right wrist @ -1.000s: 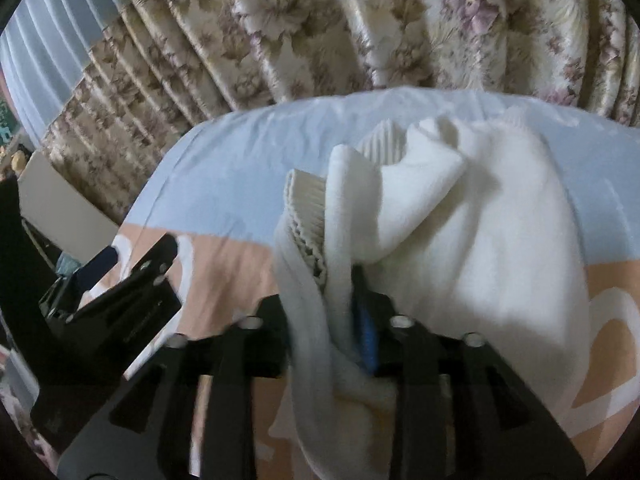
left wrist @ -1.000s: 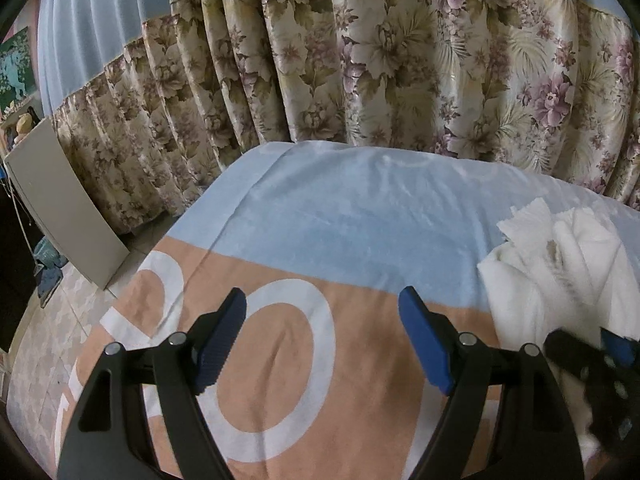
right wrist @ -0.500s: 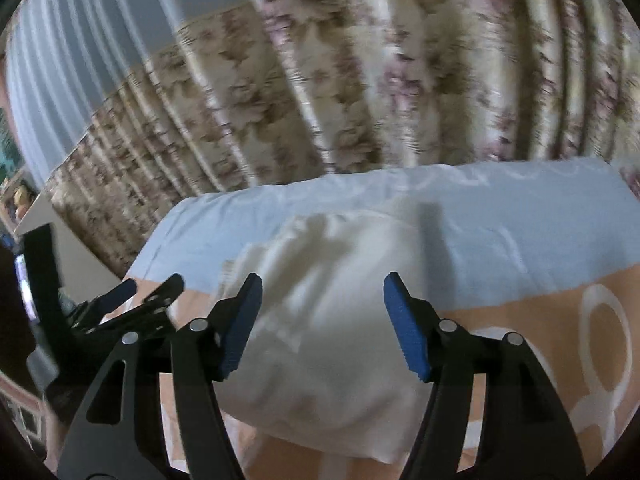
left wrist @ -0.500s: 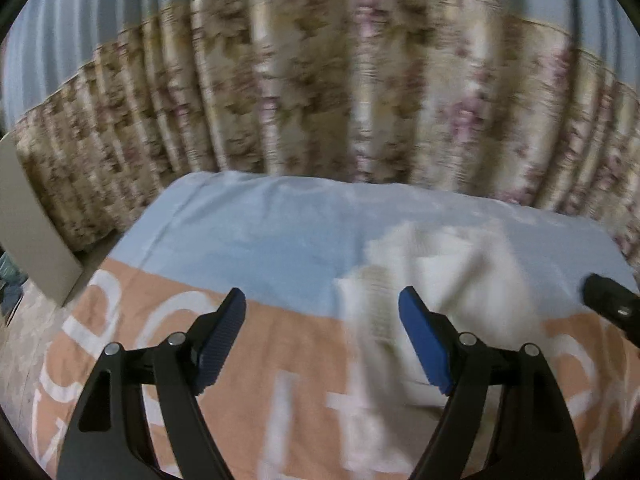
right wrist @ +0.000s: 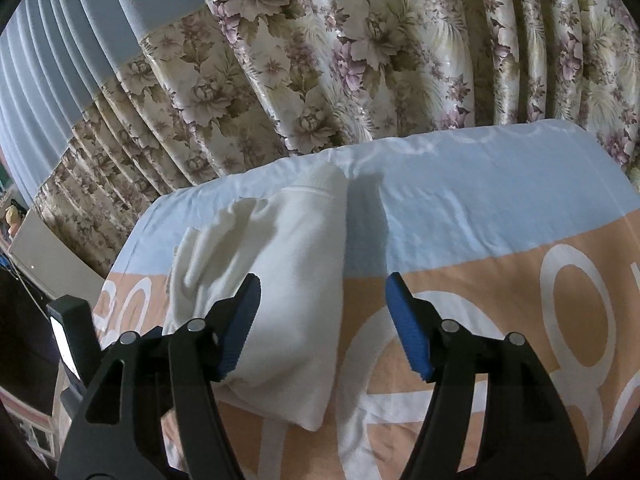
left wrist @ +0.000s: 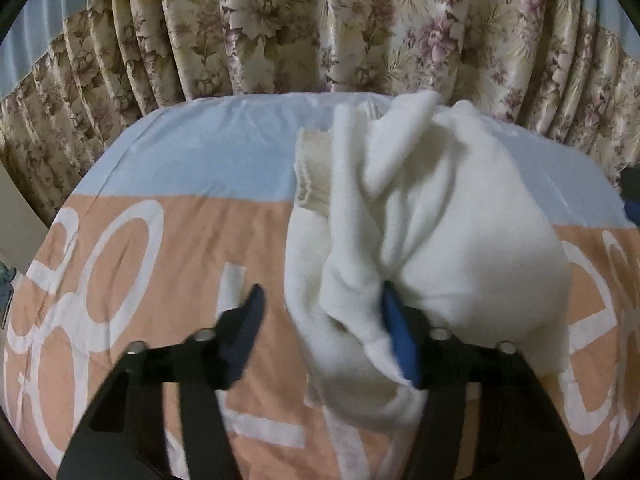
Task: Fold small clothes
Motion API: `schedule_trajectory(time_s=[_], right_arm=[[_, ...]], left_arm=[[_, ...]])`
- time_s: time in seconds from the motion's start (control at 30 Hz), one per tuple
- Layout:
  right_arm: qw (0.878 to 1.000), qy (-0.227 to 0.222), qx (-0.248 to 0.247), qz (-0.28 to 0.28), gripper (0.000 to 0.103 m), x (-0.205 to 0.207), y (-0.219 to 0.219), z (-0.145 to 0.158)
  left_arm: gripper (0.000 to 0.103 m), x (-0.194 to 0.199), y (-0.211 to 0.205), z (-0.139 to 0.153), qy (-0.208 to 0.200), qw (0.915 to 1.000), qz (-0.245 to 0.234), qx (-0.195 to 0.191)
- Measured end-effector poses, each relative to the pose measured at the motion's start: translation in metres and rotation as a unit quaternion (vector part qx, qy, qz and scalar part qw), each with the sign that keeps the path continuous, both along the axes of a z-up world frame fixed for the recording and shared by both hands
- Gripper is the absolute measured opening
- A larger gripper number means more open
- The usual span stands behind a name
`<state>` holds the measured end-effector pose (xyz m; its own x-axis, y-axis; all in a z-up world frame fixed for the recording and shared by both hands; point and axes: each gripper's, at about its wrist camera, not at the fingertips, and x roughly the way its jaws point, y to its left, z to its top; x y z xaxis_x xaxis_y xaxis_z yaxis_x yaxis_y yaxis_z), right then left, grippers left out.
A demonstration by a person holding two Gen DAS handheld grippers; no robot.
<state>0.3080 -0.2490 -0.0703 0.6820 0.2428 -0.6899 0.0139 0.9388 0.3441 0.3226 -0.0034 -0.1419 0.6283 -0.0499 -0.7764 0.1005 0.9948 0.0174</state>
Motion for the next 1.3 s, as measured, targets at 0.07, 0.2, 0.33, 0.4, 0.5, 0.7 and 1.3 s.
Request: schedule_trajectory(time_s=[0.07, 0.2, 0.33, 0.4, 0.5, 0.7, 1.3], right_arm=[[1.0, 0.003, 0.0, 0.002, 0.066, -0.002, 0.002, -0.002], [1.0, 0.008, -0.002, 0.009, 0.066, -0.005, 0.008, -0.006], [1.0, 0.006, -0.003, 0.011, 0.066, -0.006, 0.011, -0.004], [1.0, 0.007, -0.004, 0.013, 0.066, -0.006, 0.013, -0.004], [1.0, 0.012, -0.007, 0.018, 0.066, -0.005, 0.018, -0.009], [0.999, 0.021, -0.009, 0.028, 0.067, -0.002, 0.026, -0.018], [0.999, 0.034, -0.012, 0.03, 0.069, 0.021, 0.022, -0.037]], left_arm=[[0.033, -0.007, 0.002, 0.008, -0.014, 0.9998, -0.008, -0.011], [0.022, -0.013, 0.01, 0.023, -0.026, 0.9987, -0.009, -0.043], [0.019, -0.01, 0.018, 0.032, -0.039, 0.999, -0.01, -0.016], [0.027, 0.0, 0.024, 0.015, -0.009, 0.9999, -0.005, -0.002], [0.046, 0.001, 0.035, 0.001, -0.006, 0.9999, 0.011, 0.001], [0.071, 0.0, 0.059, 0.024, -0.015, 0.9983, 0.031, -0.048], [0.075, 0.11, 0.003, 0.052, -0.051, 0.998, -0.036, 0.005]])
